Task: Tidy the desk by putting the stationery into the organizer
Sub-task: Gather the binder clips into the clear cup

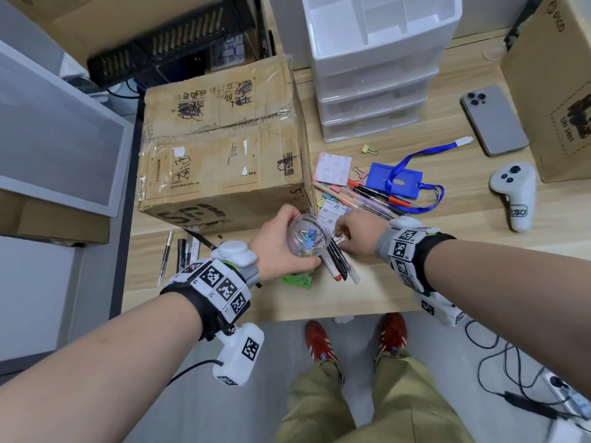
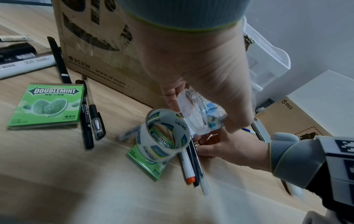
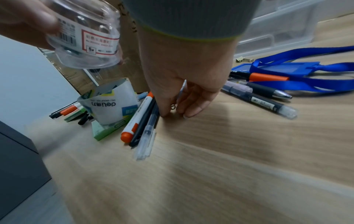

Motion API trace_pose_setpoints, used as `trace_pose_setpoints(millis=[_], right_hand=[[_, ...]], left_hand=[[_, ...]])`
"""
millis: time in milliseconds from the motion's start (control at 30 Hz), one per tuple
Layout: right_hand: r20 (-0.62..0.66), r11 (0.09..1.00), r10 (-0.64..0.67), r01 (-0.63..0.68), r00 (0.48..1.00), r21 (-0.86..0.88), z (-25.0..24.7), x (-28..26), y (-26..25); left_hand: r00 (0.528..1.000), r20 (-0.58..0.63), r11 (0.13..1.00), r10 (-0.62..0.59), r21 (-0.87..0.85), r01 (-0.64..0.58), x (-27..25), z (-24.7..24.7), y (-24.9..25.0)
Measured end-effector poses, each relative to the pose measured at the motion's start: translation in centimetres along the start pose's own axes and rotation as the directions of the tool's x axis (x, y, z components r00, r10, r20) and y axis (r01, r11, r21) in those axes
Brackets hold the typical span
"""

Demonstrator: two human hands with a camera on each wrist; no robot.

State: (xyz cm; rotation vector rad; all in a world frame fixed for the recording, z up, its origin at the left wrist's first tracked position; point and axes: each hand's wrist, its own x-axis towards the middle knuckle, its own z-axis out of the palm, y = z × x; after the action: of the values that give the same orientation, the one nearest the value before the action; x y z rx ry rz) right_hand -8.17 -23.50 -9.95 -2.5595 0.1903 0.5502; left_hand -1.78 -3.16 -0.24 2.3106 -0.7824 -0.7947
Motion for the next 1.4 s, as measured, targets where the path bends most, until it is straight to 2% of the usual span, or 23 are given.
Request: trace_pose_setpoints(millis=[200,367,668,868,1035,1135,1235,1269,1335,1402], right_hand=[[0.043,0.994,0.031,-0.027,0.999,-0.106,-0.2,-0.7,0.0],[0.012,0.982,0.072,-0.068,0.997,-0.178,-0.8,-1.4,1.5],[-0.073,0.995,0.008,-0.015,0.997,-0.1,-0.4,-1.7,1.1],[-0.01,0.975,0.033,-0.034,0.999,-0.221,-0.1,-1.3,0.5],[0.025,0.981,0.072,-0.066,0.997,-0.18,-1.0,-1.8,0.7],[0.13,0.994,0.092,-0.083,0.987,-0.076,-2.5,-1.9,1.0],[0.138,0.976,0.124,-0.146,0.983,0.163,-4.1,-1.9,1.3],[0.129,0.938,0.155,-0.187,0.979,0.293,-4.9,-2.0,1.2],[0.125,0.783,0.197,-0.232,0.972,0.578,-7.0,-2.2,0.6],[0.152,0.671,0.166,-0.225,0.974,0.707,-9.4,-2.8,-0.2]], left_hand=[[1.0,0.016,1.0,0.0,0.001,0.0,0.0,-0.1,0.4],[1.0,0.019,1.0,0.0,-0.015,0.001,0.3,0.1,0.9],[0.999,0.035,1.0,0.005,-0.002,-0.005,1.0,0.4,1.9],[0.999,0.042,1.0,-0.005,0.004,0.005,1.0,0.7,1.9],[0.999,0.051,1.0,0.006,0.0,-0.006,1.2,1.0,2.1],[0.998,0.055,1.0,0.017,0.004,-0.017,1.2,1.1,2.1],[0.998,0.063,1.0,0.019,0.016,-0.02,1.5,1.1,2.0],[0.998,0.066,0.999,0.018,0.025,-0.019,1.6,1.1,2.0],[0.998,0.067,0.999,0.011,0.053,-0.014,1.8,1.1,2.0],[0.997,0.08,0.997,-0.003,0.074,-0.003,2.0,1.0,2.2]])
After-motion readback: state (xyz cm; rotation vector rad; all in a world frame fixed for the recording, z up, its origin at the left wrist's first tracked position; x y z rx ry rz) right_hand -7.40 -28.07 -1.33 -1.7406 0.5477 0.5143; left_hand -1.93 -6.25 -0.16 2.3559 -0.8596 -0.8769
